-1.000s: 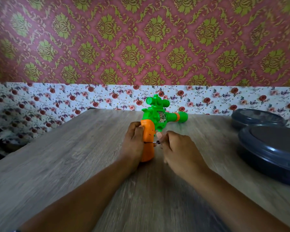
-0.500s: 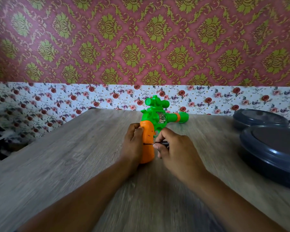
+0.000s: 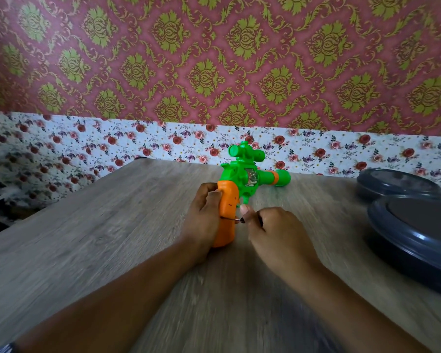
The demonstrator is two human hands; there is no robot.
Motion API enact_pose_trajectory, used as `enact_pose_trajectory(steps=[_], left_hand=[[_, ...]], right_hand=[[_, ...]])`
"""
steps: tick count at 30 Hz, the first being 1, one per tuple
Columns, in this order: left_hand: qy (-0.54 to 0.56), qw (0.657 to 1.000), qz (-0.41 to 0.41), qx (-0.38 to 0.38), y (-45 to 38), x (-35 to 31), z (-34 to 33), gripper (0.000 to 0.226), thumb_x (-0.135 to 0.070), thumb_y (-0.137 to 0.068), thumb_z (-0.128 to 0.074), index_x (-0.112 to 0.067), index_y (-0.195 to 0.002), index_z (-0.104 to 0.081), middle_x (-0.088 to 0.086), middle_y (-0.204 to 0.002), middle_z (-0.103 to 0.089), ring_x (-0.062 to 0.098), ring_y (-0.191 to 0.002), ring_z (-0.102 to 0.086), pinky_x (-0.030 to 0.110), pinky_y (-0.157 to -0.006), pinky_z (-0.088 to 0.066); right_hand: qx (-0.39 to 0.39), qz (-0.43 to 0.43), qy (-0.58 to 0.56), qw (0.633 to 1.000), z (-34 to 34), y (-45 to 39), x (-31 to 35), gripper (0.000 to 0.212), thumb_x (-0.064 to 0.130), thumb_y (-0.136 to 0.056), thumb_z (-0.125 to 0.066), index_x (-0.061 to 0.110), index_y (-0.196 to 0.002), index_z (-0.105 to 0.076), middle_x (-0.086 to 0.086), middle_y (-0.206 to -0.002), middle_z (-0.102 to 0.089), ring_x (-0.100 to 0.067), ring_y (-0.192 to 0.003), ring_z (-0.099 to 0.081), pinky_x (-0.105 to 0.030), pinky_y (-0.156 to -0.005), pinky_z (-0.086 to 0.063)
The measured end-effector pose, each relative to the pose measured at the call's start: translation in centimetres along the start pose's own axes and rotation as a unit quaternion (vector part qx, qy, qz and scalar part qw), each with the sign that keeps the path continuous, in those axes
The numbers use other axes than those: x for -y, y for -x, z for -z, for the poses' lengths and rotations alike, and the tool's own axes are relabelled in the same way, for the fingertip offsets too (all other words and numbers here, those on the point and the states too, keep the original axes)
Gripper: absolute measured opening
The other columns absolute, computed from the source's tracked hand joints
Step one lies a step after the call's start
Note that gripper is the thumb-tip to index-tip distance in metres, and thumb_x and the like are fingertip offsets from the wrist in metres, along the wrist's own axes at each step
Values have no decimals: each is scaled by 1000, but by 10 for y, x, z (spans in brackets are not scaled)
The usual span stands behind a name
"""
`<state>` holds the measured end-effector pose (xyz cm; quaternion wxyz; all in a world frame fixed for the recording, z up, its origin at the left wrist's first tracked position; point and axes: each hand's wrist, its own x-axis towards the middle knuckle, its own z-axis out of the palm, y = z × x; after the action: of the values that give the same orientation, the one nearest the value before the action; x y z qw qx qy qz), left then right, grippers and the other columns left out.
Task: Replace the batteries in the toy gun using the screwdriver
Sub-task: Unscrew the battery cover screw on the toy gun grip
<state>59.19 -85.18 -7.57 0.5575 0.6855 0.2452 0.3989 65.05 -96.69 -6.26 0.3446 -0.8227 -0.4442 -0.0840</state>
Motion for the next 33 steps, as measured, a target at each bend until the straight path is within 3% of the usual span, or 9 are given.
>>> enact_pose_trajectory(steps=[3, 7, 11, 14, 16, 20, 26, 29, 33], left_hand=[[0, 1000, -5, 3, 1, 0, 1, 17, -25, -100, -37, -26, -103, -53, -6, -86, -58, 6, -70, -56, 24, -63, -44], [19, 1000, -19, 14, 4, -4, 0, 18, -18, -100, -36, -15, -106, -53, -6, -78, -57, -11, -51, -58, 6, -43, -40], [18, 1000, -8, 6, 5, -4, 1, 17, -21, -100, -36, -16, -101, -53, -5, -77, -58, -11, -48, -55, 16, -48, -42], [18, 1000, 0, 2, 5, -4, 2, 18, -21, -100, -37, -17, -97, -54, -5, -67, -61, -9, -49, -54, 16, -49, -43], [16, 1000, 3, -1, 5, -3, 1, 18, -21, -99, -38, -20, -93, -54, -5, -68, -61, -2, -58, -55, 21, -56, -42], [15, 1000, 12, -8, 2, 0, 1, 17, -22, -99, -38, -17, -94, -54, 0, -79, -56, 14, -70, -49, 29, -64, -37], [18, 999, 24, -12, 4, -4, 2, 19, -21, -99, -38, -11, -93, -52, 4, -81, -54, 14, -70, -48, 28, -62, -36], [18, 999, 23, -14, 5, -7, 4, 19, -20, -99, -37, -9, -94, -51, 3, -79, -52, 14, -69, -47, 28, -60, -36], [31, 999, 40, -14, 5, -9, 4, 19, -21, -100, -36, -12, -92, -50, 2, -79, -52, 16, -70, -48, 27, -59, -37]], right_hand=[[-14, 7, -27, 1000, -2, -2, 1, 48, 45, -93, -44, 9, -64, -58, -8, -62, -57, -28, -65, -57, -37, -60, -44], [-11, 26, -31, 999, 0, -2, 4, 44, 41, -92, -48, 6, -69, -60, -6, -59, -52, -26, -62, -53, -34, -58, -39], [-10, 40, -12, 999, -1, 1, 6, 36, 39, -93, -47, 14, -68, -53, 3, -56, -40, -21, -65, -47, -31, -58, -31], [-19, 61, -16, 998, -1, 3, 7, 29, 37, -93, -48, 14, -83, -60, -3, -72, -61, -26, -75, -58, -36, -63, -42], [-30, 75, -15, 997, 0, 3, 8, 25, 36, -92, -50, 15, -81, -57, -6, -79, -67, -27, -76, -59, -36, -62, -42], [-38, 92, -10, 995, 0, 4, 11, 22, 33, -90, -56, 22, -75, -43, 0, -69, -56, -23, -67, -52, -33, -58, -35], [-30, 93, -84, 992, -2, 4, 6, 17, 27, -86, -63, 19, -76, -51, 10, -61, -51, -15, -61, -53, -35, -59, -42], [-6, 87, -124, 988, -2, 4, 6, 22, 36, -89, -56, 20, -77, -48, 7, -59, -52, -16, -58, -53, -38, -58, -45], [23, 98, -5, 995, 0, 5, 5, 34, 51, -93, -29, 26, -74, -43, 8, -55, -38, -16, -55, -46, -30, -50, -29]])
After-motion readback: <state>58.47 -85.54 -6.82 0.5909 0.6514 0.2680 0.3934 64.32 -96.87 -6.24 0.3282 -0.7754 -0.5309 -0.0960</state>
